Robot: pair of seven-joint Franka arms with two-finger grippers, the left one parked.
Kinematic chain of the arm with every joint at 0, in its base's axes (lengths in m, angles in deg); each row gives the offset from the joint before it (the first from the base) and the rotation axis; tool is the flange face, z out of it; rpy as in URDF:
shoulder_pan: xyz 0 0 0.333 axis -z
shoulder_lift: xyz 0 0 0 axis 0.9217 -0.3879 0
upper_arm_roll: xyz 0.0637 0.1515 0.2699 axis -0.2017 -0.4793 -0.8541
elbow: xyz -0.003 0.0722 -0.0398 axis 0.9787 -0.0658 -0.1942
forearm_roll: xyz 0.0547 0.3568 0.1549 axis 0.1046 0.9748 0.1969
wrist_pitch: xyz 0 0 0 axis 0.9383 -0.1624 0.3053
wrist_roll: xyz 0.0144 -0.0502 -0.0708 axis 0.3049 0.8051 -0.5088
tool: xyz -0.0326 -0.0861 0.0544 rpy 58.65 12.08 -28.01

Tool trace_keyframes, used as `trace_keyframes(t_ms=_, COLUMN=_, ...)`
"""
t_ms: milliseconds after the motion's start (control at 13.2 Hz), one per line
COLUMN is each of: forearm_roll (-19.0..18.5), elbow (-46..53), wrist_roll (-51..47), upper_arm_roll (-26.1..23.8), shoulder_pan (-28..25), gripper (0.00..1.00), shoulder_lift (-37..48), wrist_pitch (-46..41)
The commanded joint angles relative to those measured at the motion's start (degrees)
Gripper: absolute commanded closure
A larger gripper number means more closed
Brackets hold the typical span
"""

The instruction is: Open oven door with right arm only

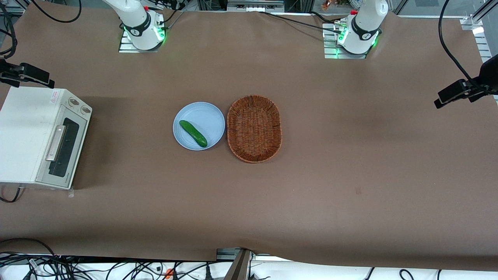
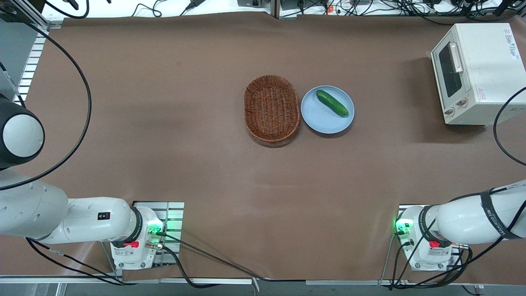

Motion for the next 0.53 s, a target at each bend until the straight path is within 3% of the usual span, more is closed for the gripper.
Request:
trace_keyframes(t_ms=0, forearm_roll=0.6, elbow=1.4, wrist_roll=-0.3, upper_arm_roll=-0.7, shoulder_pan=0.9, gripper=0.0, shoulder_lift=-0.5, wrist_pitch=-0.4)
trace_keyframes(t_ms=455, forearm_roll=0.3, elbow=1.1, wrist_roll=-0.2, upper_arm_roll=-0.8, shoulder_pan=0.7, gripper=0.0, shoulder_lift=-0.5, wrist_pitch=-0.8)
